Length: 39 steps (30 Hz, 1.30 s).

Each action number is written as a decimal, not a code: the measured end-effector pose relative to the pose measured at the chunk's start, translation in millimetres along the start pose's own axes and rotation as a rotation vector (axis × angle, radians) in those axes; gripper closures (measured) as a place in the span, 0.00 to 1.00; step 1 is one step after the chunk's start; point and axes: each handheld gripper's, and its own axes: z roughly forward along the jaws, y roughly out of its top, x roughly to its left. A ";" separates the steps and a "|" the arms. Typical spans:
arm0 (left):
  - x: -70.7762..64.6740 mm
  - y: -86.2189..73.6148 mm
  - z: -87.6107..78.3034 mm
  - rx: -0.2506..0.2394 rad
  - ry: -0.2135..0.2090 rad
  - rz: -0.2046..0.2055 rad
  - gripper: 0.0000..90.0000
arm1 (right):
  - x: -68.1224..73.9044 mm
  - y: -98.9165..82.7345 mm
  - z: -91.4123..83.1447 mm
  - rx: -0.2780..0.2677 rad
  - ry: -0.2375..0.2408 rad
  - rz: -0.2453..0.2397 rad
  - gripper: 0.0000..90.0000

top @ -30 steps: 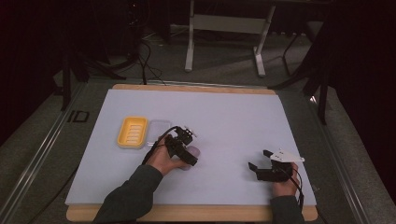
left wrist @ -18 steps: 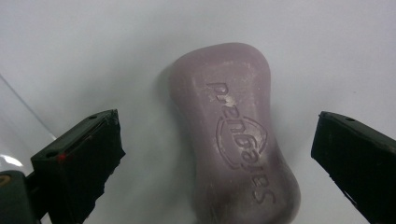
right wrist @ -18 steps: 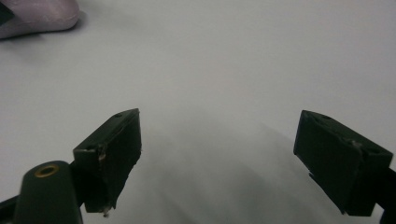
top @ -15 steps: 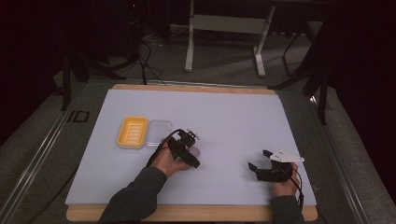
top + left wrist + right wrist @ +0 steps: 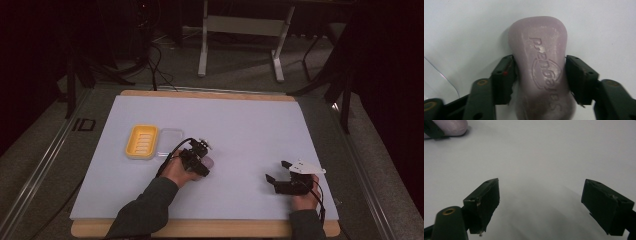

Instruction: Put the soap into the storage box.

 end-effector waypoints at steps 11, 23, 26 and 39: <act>11.8 3.4 -2.4 0.053 -0.004 0.029 0.54 | 0.1 0.0 0.1 0.001 0.002 0.000 0.16; 11.4 9.8 -0.3 0.104 0.002 0.030 0.49 | 0.0 0.0 0.2 0.001 0.002 -0.003 0.16; 10.8 11.9 0.0 0.128 0.005 0.050 0.48 | 0.0 0.0 0.2 0.001 0.002 -0.003 0.16; 15.4 18.1 -0.2 0.203 -0.014 0.109 0.52 | 0.2 0.0 0.3 0.002 0.003 -0.005 0.16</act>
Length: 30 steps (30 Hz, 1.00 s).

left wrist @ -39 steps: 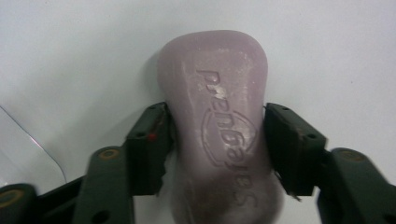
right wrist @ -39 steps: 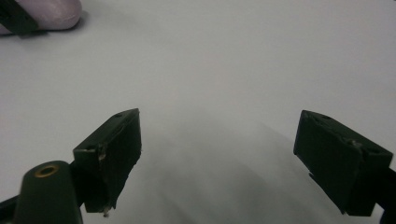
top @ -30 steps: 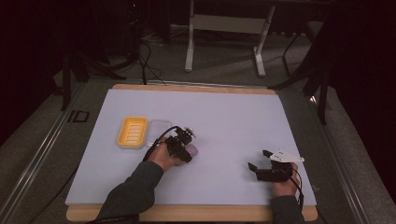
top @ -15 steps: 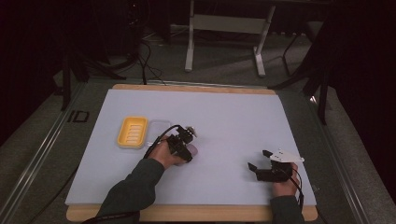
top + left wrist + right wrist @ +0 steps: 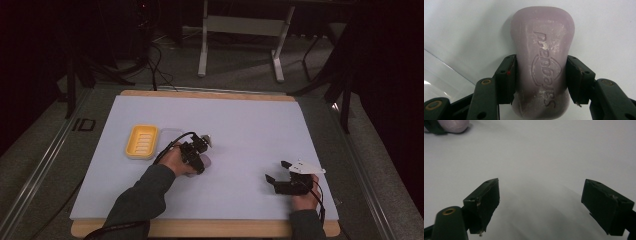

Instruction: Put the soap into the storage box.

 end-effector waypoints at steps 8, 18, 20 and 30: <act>-5.6 7.5 2.0 0.052 0.040 0.016 0.52 | 0.1 0.0 0.0 0.001 0.000 -0.001 0.16; -7.0 10.3 2.4 0.069 0.050 0.003 0.53 | 0.1 0.0 0.2 0.001 0.001 -0.003 0.16; -6.0 11.6 2.3 0.079 0.044 0.005 0.54 | 0.1 0.1 0.2 0.001 0.000 -0.004 0.16; -4.1 11.9 0.1 0.092 0.036 0.029 0.54 | 0.1 0.1 0.0 0.001 0.002 -0.002 0.16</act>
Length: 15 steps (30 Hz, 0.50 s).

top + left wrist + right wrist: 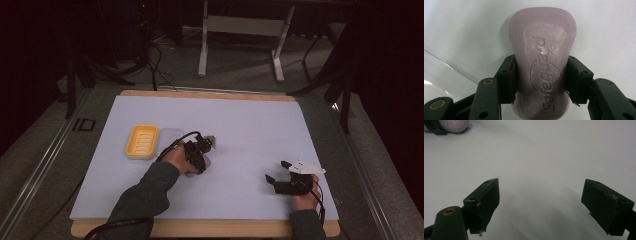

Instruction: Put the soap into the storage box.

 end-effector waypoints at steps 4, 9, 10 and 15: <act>1.1 -0.6 -5.8 -0.024 0.000 -0.001 0.54 | -0.2 0.0 0.0 -0.001 0.000 0.001 0.16; 3.1 -1.5 -11.4 -0.032 0.012 -0.001 0.55 | 0.0 0.0 0.0 0.000 0.000 0.000 0.16; 3.6 -1.9 -11.4 -0.035 0.014 -0.001 0.55 | -0.1 0.0 0.0 0.000 0.000 0.000 0.16; 6.0 -3.6 -11.5 -0.032 0.015 -0.006 0.55 | -0.1 0.0 -0.1 0.000 0.000 0.000 0.16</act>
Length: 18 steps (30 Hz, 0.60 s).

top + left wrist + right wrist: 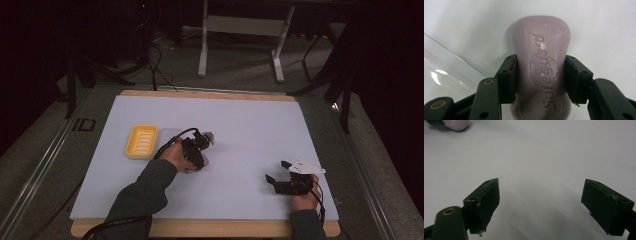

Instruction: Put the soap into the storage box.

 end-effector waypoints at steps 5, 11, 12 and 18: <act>0.1 -0.2 -2.3 -0.011 -0.010 -0.002 0.55 | 0.0 0.0 0.0 0.000 0.000 0.000 0.16; 1.1 -0.1 -8.0 -0.020 -0.007 -0.003 0.55 | 0.0 0.0 0.1 0.000 0.001 -0.001 0.16; 1.6 -0.1 -9.1 -0.021 -0.007 -0.004 0.55 | 0.0 0.1 0.2 0.001 0.001 -0.002 0.16; 4.5 -0.9 -15.8 -0.041 -0.006 -0.017 0.55 | 0.0 0.1 0.3 0.000 0.001 -0.003 0.16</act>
